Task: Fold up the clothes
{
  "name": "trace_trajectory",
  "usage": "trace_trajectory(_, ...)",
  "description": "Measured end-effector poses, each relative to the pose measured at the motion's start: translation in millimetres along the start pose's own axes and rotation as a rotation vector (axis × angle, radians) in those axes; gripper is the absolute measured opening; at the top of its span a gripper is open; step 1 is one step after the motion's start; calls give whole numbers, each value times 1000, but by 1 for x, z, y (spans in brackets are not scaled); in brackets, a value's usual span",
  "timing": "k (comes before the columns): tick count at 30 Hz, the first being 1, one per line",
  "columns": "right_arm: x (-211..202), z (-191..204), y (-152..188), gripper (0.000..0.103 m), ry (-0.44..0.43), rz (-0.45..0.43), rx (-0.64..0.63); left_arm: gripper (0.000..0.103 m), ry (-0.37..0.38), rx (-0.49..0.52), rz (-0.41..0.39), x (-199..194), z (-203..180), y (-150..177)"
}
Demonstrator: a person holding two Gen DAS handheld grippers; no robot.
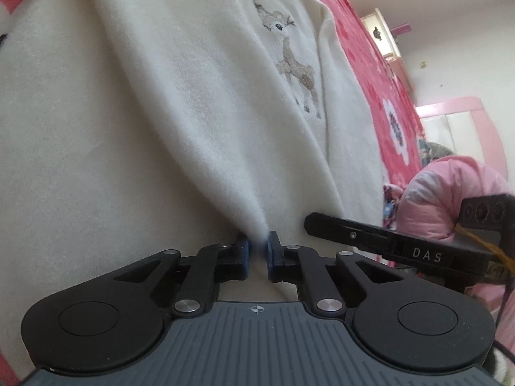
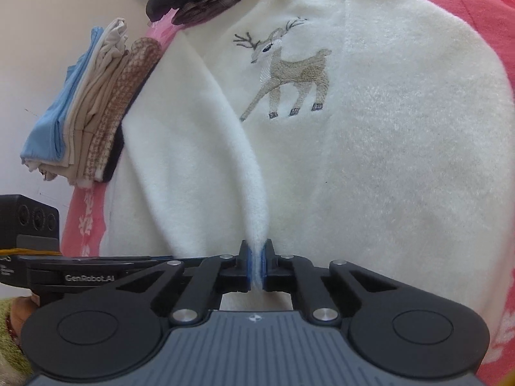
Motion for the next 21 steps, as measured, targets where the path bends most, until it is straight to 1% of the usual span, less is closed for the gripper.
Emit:
trace_trajectory(2, -9, 13, 6, 7, -54, -9, 22, 7, 27, -2, 17, -20, 2, 1)
trace_trajectory(4, -15, 28, 19, 7, -118, 3, 45, 7, 3, 41, 46, -42, 8, 8)
trace_trajectory(6, -12, 45, 38, 7, -164, 42, 44, 7, -22, 84, 75, -63, 14, 15)
trace_trajectory(8, -2, 58, 58, 7, -196, 86, 42, 7, -82, 110, 112, -70, 29, 26)
trace_trajectory(10, 14, 66, 74, 6, -205, 130, 41, 7, -136, 123, 129, -71, 42, 33)
trace_trajectory(12, 24, 75, 80, 6, -197, 146, 24, 7, -161, 134, 118, -72, 45, 34)
trace_trajectory(15, 26, 85, 78, 6, -194, 136, -6, 7, -159, 156, 81, -81, 42, 28)
trace_trajectory(17, 29, 89, 80, 6, -183, 136, -23, 7, -171, 178, 81, -84, 45, 28)
trace_trajectory(19, 32, 93, 81, 6, -172, 140, -38, 7, -219, 207, 109, -78, 53, 36)
trace_trajectory(21, 45, 88, 90, 6, -155, 176, -35, 7, -257, 214, 139, -69, 61, 43)
Point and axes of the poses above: each gripper's, at about its wrist camera, not at the fingertips, and x roughly the way its jaws point, z to its left, y to its underside, the point moved 9 cm from there along x, roughly the way its jaws point, and after that the axes turned 8 degrees about -y, right-handed, at the moved point
